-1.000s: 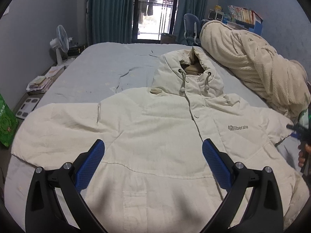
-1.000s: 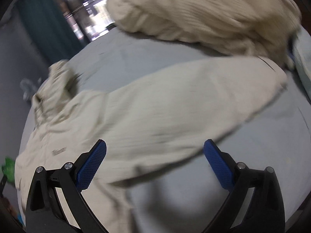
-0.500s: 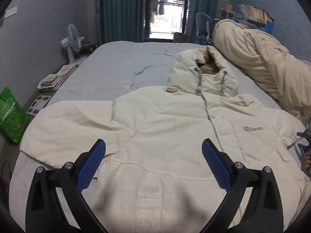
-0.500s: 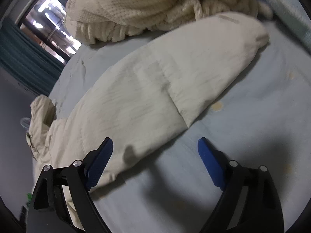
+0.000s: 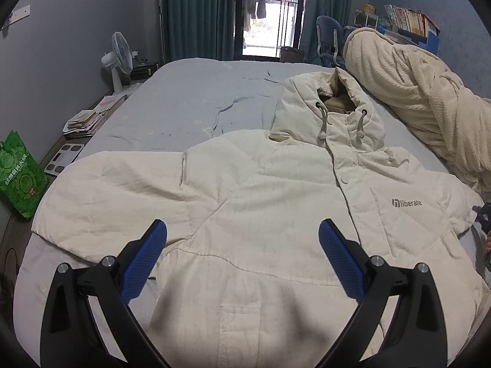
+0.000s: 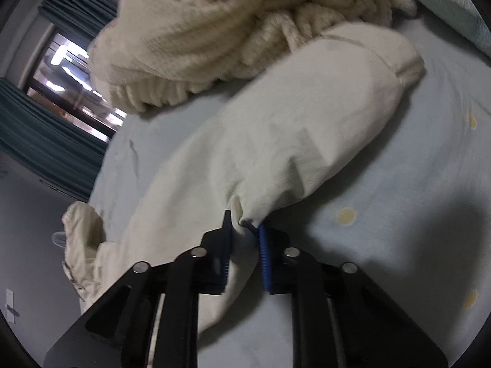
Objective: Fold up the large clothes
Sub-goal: 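Lift the sleeve with the right tool and fold it across the jacket front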
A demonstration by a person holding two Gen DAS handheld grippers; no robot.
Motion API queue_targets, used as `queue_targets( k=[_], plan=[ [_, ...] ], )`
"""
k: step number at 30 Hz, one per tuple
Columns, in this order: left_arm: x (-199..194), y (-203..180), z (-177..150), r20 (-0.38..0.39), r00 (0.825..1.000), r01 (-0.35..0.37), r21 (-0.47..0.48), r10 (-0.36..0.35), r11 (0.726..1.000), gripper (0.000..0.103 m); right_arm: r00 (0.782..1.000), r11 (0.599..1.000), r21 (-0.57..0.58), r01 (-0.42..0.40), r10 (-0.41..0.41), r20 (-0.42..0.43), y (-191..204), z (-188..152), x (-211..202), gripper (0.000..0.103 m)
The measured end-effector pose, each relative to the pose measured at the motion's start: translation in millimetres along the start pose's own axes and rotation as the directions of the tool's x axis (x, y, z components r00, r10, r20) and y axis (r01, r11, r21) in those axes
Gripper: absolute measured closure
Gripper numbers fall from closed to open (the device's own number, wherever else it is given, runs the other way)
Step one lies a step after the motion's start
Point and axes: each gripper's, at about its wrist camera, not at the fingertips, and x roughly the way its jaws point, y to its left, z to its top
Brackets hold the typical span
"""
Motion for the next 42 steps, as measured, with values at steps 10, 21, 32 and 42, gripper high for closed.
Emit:
queue_targets(
  k=[10, 21, 32, 42],
  plan=[
    [-5.3, 0.5, 0.5, 0.010, 1.000, 0.009, -0.017, -0.008, 1.000, 0.008, 0.974, 0.965, -0.143, -0.218, 0.224, 0.029, 94.3, -12.7, -37.3, 0.094],
    [-16.2, 7.0, 2.5, 0.036, 0.999, 0.025, -0.048, -0.023, 0.999, 0.008, 0.921, 0.884, -0.262, -0.388, 0.378, -0.090, 190.1, -69.5, -52.7, 0.095],
    [-23.0, 14.1, 5.2, 0.052, 0.998, 0.048, -0.075, -0.044, 0.996, 0.008, 0.863, 0.795, -0.334, -0.506, 0.458, -0.215, 264.4, -127.1, -58.9, 0.095],
    [-24.2, 19.7, 6.8, 0.053, 0.997, 0.060, -0.108, -0.055, 0.992, 0.008, 0.853, 0.745, -0.437, -0.503, 0.346, -0.391, 296.0, -204.3, -24.4, 0.094]
  ],
)
